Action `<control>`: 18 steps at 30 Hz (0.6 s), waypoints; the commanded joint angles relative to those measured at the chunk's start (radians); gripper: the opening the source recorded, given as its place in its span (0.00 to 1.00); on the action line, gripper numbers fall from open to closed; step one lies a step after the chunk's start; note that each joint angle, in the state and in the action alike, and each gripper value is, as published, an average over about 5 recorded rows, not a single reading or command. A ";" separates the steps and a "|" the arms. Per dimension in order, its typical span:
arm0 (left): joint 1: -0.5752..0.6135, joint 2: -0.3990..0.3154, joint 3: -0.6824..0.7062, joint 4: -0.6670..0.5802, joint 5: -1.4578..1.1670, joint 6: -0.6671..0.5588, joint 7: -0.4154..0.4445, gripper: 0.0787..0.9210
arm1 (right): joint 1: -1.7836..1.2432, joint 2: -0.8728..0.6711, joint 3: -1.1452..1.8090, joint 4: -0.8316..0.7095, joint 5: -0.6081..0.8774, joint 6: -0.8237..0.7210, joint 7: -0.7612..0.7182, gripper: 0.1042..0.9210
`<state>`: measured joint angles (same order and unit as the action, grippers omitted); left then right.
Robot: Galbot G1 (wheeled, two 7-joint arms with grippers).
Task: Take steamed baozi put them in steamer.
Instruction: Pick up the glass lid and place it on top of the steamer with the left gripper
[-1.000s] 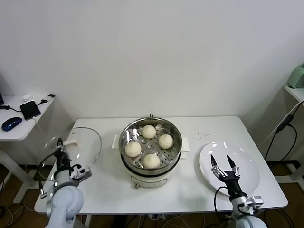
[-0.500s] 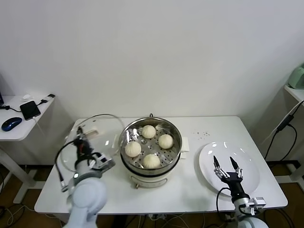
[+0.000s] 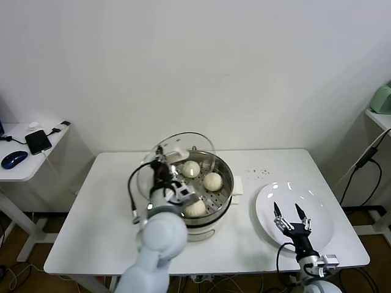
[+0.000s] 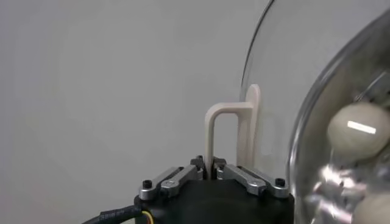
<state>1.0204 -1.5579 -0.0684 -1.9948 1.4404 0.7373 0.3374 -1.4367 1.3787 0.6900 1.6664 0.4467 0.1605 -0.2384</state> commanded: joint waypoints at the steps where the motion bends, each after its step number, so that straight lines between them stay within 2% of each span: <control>1: -0.050 -0.037 0.124 0.140 0.132 0.012 -0.063 0.10 | 0.000 0.010 0.000 -0.003 -0.015 0.001 -0.001 0.88; 9: -0.015 -0.042 0.106 0.183 0.278 -0.007 -0.081 0.10 | 0.007 0.014 -0.008 -0.005 -0.015 0.001 -0.001 0.88; 18: 0.001 -0.060 0.124 0.213 0.283 -0.004 -0.078 0.10 | 0.007 0.018 -0.015 -0.007 -0.015 0.004 0.000 0.88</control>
<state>1.0195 -1.6045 0.0282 -1.8291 1.6480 0.7362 0.2717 -1.4297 1.3951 0.6749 1.6595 0.4342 0.1634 -0.2387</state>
